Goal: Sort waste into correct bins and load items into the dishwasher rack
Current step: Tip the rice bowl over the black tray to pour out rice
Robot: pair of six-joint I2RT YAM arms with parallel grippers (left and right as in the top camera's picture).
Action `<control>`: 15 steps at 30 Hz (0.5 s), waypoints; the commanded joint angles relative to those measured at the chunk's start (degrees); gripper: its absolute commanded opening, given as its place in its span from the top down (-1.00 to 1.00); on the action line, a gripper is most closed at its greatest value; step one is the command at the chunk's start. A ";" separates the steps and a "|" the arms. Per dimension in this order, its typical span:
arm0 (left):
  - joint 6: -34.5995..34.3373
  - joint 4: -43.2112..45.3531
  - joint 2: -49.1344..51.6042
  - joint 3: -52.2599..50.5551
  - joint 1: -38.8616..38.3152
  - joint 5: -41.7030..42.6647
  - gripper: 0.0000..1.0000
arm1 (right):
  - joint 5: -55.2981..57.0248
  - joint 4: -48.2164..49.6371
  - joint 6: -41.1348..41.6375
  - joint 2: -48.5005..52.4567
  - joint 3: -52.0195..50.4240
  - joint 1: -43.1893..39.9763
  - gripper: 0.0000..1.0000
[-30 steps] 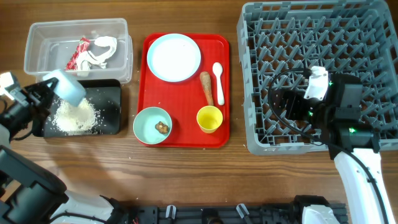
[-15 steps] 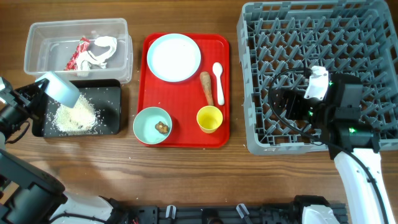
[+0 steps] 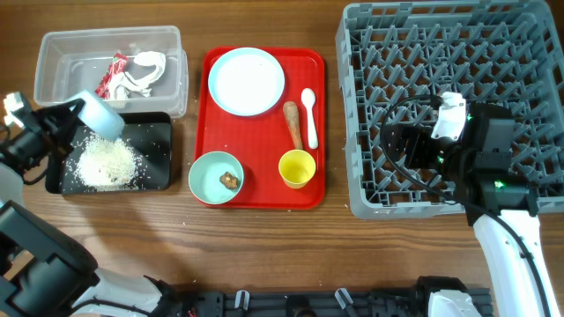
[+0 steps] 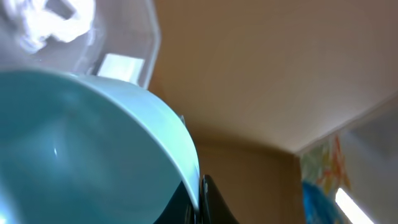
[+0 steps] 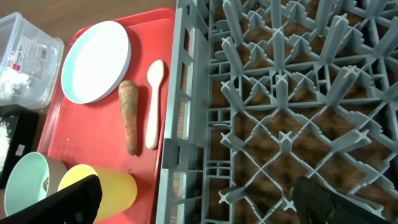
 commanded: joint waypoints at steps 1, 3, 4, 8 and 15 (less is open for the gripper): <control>-4.57 1.05 -1.05 0.00 -0.15 -3.58 0.92 | -1.14 0.15 0.37 0.48 1.11 0.02 -1.00; -8.74 -0.74 -1.05 0.00 -0.42 5.73 0.92 | -1.14 0.13 0.39 0.48 1.11 0.02 -0.99; -8.57 0.35 -1.05 0.00 -0.61 6.86 0.92 | -1.14 0.15 0.39 0.48 1.11 0.02 -0.99; -12.24 0.92 -1.05 0.00 -0.92 4.09 0.92 | -1.14 0.11 0.42 0.48 1.11 0.02 -0.99; -10.27 9.25 -3.34 0.00 -13.18 7.02 0.92 | -1.16 0.15 0.66 0.48 1.11 0.02 -0.99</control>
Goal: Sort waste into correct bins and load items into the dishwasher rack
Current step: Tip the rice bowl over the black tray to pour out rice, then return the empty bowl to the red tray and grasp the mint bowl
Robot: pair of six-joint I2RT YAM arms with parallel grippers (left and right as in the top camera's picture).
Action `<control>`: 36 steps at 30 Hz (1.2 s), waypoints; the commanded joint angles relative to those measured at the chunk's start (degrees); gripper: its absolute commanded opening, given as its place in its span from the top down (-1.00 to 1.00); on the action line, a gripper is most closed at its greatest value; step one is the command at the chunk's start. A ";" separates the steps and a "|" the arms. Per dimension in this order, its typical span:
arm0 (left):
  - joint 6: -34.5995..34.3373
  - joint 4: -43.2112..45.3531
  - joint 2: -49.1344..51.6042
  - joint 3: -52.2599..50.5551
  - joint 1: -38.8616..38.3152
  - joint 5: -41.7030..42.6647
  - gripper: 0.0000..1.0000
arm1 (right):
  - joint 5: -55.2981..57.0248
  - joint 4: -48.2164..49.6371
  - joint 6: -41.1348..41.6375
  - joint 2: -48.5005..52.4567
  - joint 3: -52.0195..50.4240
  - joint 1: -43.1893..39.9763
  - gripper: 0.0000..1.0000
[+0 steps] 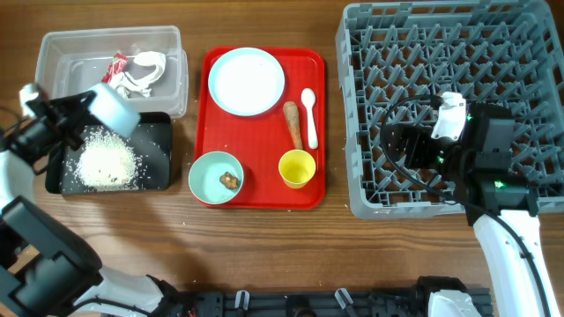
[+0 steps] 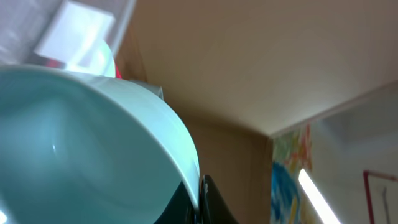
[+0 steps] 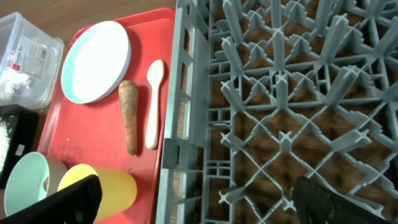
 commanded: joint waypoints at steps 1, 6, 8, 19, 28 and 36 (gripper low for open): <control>0.31 6.19 -3.78 0.11 -9.99 0.98 0.92 | -1.16 0.15 0.66 0.48 1.11 0.02 -0.99; 4.31 11.65 -5.99 0.11 -30.27 -14.97 0.92 | -1.14 0.13 0.66 0.48 1.11 0.02 -0.99; 9.73 9.05 -5.84 0.11 -38.64 -25.97 0.92 | -1.14 0.09 0.61 0.48 1.11 0.02 -0.99; 31.01 -6.67 -5.20 0.11 -73.88 -98.42 0.92 | -1.16 0.04 0.46 0.48 1.11 0.02 -1.00; 31.01 -10.25 1.09 0.11 -75.34 -100.96 0.92 | -1.14 -0.37 0.39 0.48 1.11 0.02 -0.99; 30.99 -12.02 1.07 0.11 -75.21 -98.16 -0.01 | -1.14 -0.35 0.39 0.48 1.11 0.02 -0.99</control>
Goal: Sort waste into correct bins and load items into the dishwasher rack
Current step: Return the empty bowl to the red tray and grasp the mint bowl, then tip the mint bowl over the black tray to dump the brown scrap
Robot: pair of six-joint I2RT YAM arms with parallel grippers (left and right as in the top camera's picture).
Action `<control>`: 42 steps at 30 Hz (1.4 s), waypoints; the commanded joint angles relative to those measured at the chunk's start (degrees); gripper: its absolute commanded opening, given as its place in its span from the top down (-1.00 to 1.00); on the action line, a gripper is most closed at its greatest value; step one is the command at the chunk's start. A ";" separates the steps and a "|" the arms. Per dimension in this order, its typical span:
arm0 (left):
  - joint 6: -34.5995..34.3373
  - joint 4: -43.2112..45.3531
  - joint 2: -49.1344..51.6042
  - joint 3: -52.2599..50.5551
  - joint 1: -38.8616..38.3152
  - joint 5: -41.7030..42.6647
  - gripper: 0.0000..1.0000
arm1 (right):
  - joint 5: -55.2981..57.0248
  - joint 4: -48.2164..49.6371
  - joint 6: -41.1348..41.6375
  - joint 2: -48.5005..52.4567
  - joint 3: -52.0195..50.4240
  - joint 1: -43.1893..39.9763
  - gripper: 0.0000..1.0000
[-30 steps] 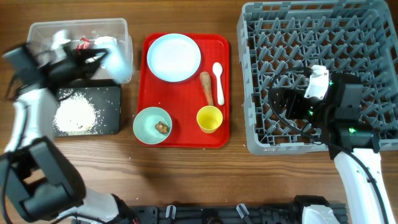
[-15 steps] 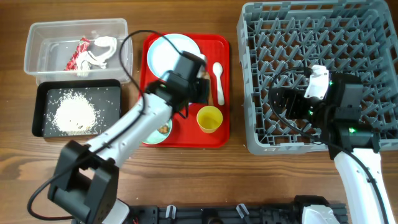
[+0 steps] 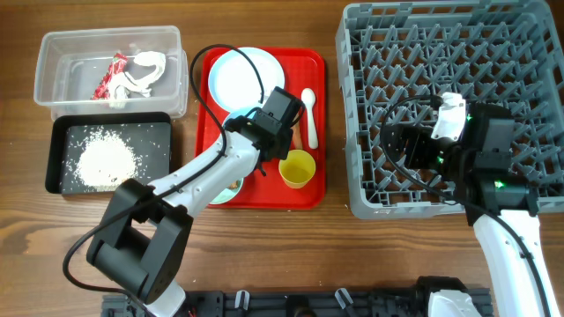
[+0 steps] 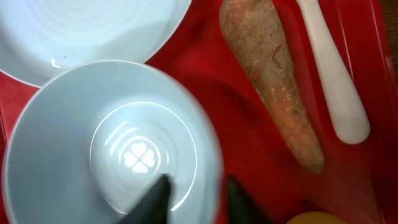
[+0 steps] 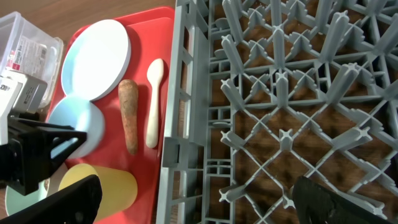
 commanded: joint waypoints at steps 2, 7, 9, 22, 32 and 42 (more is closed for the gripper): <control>0.35 -0.63 -0.61 0.11 0.07 0.33 -0.24 | -1.11 -0.02 0.20 0.48 1.11 0.02 -1.00; -7.91 -12.70 -6.34 3.17 0.07 1.03 -0.32 | -1.11 -0.02 0.20 0.48 1.11 0.02 -0.99; -13.88 -19.12 -8.07 3.04 0.07 4.11 -0.27 | -1.11 -0.04 0.22 0.48 1.11 0.02 -0.99; -18.10 -9.38 -6.82 -11.80 -0.04 5.66 0.22 | -1.14 -0.28 0.22 0.48 1.11 0.02 -0.99; -18.10 -10.19 -7.98 -11.17 -0.04 6.43 0.92 | -1.14 -0.31 0.22 0.48 1.11 0.02 -0.99; -16.33 -18.53 -21.40 0.07 17.40 6.64 0.92 | -1.14 0.00 0.22 0.48 1.11 0.02 -0.99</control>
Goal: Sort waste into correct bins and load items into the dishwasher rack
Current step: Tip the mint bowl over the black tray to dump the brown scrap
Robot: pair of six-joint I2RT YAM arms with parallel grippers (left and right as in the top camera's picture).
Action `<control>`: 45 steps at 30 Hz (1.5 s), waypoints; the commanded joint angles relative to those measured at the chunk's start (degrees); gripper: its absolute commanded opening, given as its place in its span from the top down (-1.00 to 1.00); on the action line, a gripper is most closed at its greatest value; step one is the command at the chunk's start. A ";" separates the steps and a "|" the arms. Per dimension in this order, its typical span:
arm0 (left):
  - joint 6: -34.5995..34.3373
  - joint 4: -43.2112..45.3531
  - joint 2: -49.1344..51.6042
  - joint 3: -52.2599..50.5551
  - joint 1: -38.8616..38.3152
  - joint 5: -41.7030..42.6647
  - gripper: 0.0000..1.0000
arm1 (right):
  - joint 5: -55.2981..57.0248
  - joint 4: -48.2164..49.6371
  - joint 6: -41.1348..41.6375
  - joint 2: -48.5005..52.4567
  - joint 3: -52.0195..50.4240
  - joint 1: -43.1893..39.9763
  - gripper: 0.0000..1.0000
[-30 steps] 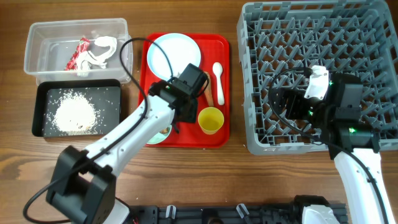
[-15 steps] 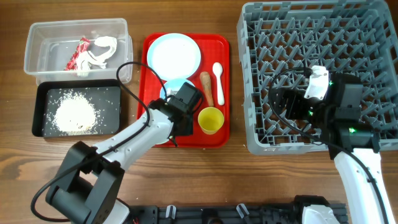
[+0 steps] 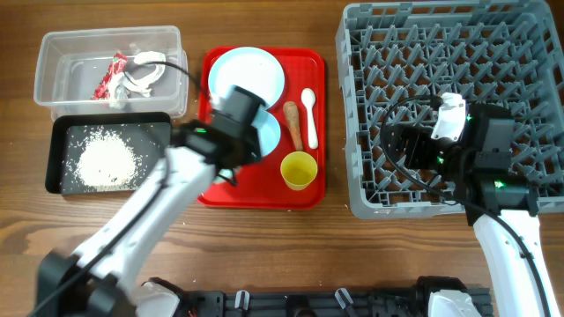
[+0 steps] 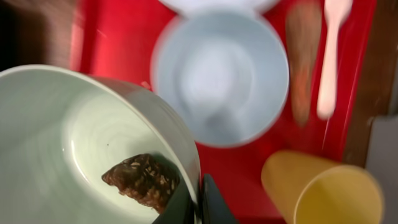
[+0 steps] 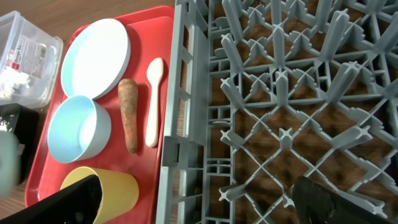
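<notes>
My left gripper is shut on the rim of a pale green bowl with a brown food scrap in it. It holds the bowl above the red tray. In the overhead view the left arm covers that bowl. On the tray lie a light blue bowl, a white plate, a carrot, a white spoon and a yellow cup. My right gripper hangs open over the grey dishwasher rack, with nothing between its fingers.
A clear bin with wrappers and paper stands at the back left. In front of it a black bin holds spilled rice. The rack's near-left wall stands right beside the tray.
The left gripper stood open over the blue bowl resting on the tray; now it is shut on the green bowl's rim, to the bowl's left. The right arm has not moved.
The left gripper held the light blue bowl tipped over the black rice bin, then still by the bins. Later that bowl sat on the tray below the plate under open fingers. Now the gripper holds the green bowl with the food scrap.
</notes>
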 commanded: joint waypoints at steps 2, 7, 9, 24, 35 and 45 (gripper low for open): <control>1.73 0.35 -3.54 0.83 15.87 1.64 0.92 | -1.14 0.15 0.22 0.48 1.11 0.02 -0.99; 9.16 7.28 -1.05 0.81 38.25 27.17 0.92 | -1.14 0.13 0.22 0.48 1.11 0.02 -0.99; 13.27 10.23 1.75 0.76 46.95 41.27 0.92 | -1.14 0.15 0.20 0.48 1.11 0.02 -1.00; 15.67 13.49 25.00 0.74 68.13 96.48 0.92 | -1.14 0.20 0.22 0.48 1.11 0.02 -1.00; 13.38 13.75 17.40 0.85 64.26 88.48 0.92 | -1.14 0.39 0.22 0.48 1.11 0.02 -0.99; 14.80 -0.22 -3.69 0.81 28.20 19.19 0.92 | -1.14 -0.09 0.24 0.50 1.11 0.02 -1.00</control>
